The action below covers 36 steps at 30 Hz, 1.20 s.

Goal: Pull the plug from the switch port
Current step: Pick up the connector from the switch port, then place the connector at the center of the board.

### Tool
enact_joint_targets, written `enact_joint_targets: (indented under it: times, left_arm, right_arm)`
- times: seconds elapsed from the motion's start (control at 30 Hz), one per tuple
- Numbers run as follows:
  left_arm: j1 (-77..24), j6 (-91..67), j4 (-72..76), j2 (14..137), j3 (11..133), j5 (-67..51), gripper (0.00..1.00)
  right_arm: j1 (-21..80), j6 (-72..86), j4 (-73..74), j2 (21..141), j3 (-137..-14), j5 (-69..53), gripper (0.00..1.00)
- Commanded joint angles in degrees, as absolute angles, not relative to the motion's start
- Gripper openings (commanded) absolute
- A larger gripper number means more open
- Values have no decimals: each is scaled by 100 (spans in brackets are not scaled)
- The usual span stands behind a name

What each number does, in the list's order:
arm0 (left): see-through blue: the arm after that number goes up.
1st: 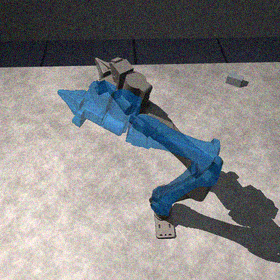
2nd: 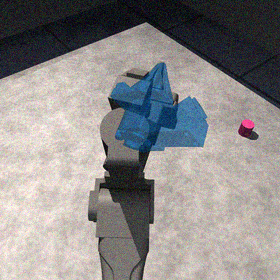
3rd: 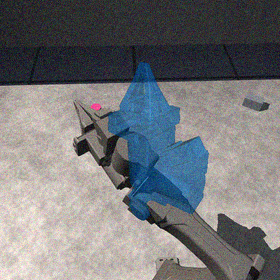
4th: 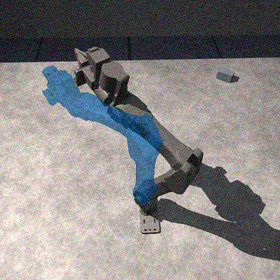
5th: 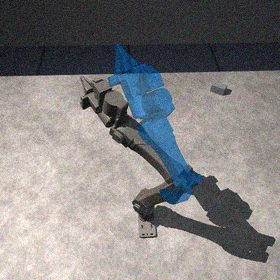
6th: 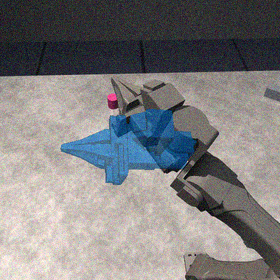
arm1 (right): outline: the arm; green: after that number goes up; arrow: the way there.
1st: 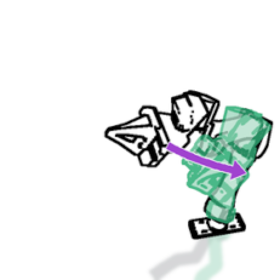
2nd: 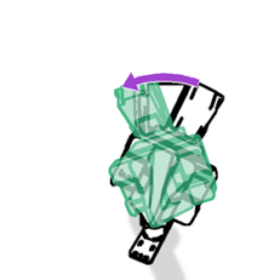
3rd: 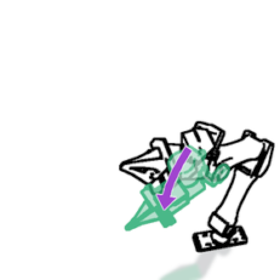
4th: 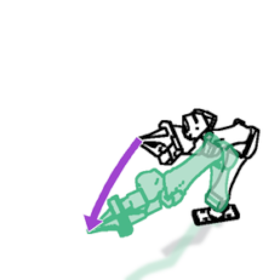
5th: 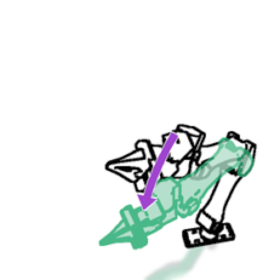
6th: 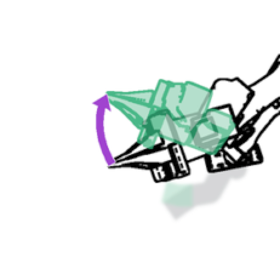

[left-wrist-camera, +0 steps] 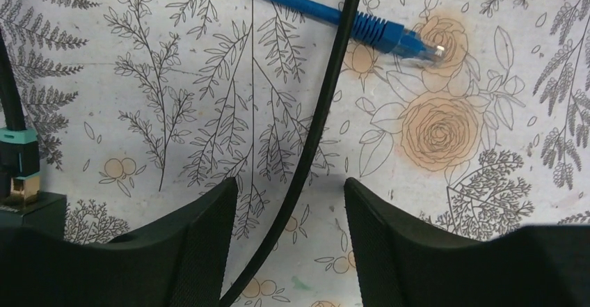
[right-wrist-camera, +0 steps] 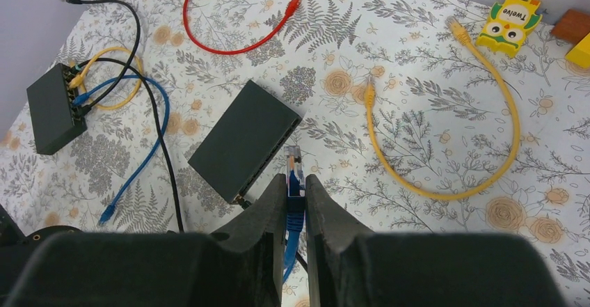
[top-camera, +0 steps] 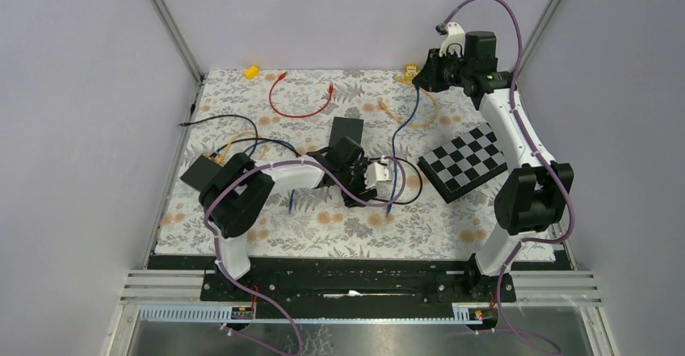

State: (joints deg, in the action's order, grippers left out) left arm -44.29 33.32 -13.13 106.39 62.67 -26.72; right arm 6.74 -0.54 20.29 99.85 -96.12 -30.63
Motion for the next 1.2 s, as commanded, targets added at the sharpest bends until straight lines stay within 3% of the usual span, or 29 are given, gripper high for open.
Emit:
enact_joint_targets:
  times: [0.0,0.37,0.67,1.17]
  left_arm:
    - [-4522,3428,-1323,10793,6536,-2651,55]
    - [-4562,3427,-1957,10138,6618,-2693,0]
    - [-4561,3489,-2130,8964,6200,-2792,0]
    - [-4557,3502,-1908,8962,5222,-2748,0]
  right_arm:
    - [694,-52,2057,9898,-9562,-3141,0]
    - [696,-35,2052,9993,-9605,-3086,0]
    - [698,-88,2057,10251,-10303,-2572,0]
    - [694,207,2220,10881,-12298,-2180,0]
